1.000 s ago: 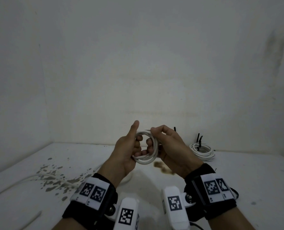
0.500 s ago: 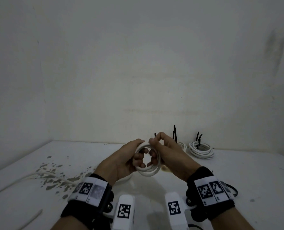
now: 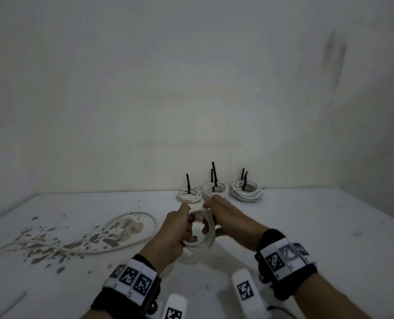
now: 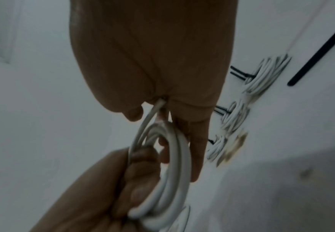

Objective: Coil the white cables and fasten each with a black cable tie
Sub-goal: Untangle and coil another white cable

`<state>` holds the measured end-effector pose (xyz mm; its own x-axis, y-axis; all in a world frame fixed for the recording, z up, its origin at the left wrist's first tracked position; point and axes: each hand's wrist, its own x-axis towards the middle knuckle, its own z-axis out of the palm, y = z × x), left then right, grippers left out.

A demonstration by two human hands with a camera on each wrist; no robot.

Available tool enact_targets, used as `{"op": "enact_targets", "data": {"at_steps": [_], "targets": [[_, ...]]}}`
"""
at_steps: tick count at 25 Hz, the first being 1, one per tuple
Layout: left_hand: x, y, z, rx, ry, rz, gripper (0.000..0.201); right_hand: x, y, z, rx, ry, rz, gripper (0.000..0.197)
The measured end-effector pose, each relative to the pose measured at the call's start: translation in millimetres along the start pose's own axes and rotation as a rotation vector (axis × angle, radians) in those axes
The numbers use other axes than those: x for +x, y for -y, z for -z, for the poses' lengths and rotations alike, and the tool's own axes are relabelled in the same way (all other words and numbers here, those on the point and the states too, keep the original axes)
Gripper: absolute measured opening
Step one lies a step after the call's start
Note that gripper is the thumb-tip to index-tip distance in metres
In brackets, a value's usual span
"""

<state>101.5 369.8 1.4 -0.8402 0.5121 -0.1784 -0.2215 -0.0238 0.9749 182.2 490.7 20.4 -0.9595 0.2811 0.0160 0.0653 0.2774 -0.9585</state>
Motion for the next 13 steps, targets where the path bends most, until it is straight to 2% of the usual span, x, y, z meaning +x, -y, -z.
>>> {"op": "enact_targets", "data": {"at_steps": [2,4,6,8,10,13], "targets": [[1.7,2.9,-7.5,0.024,-0.006,-0.003,0.043,-10.2,-1.2,44.8,-0.145,-0.057,-0.044,0.024],[4.0,3.0,-14.1,0.03,0.001,0.004,0.044,-26.5,-4.2,90.9,-0.464,-0.013,-0.144,0.013],[6.4,2.1,-23.5,0.026,0.015,0.008,0.043,-40.5,-14.6,125.2,-0.908,0.126,-0.289,0.021],[6.8,3.0,-37.5,0.013,0.04,0.027,0.044,-48.4,-29.0,141.3,-1.203,0.187,-0.362,0.039],[4.8,4.4,-53.0,-0.009,0.082,0.049,0.044,-50.6,-43.1,144.2,-1.235,0.151,-0.32,0.042],[0.0,5.5,-69.3,-0.043,0.122,0.074,0.043,-49.5,-54.4,146.5,-1.176,0.054,-0.221,0.021]]}}
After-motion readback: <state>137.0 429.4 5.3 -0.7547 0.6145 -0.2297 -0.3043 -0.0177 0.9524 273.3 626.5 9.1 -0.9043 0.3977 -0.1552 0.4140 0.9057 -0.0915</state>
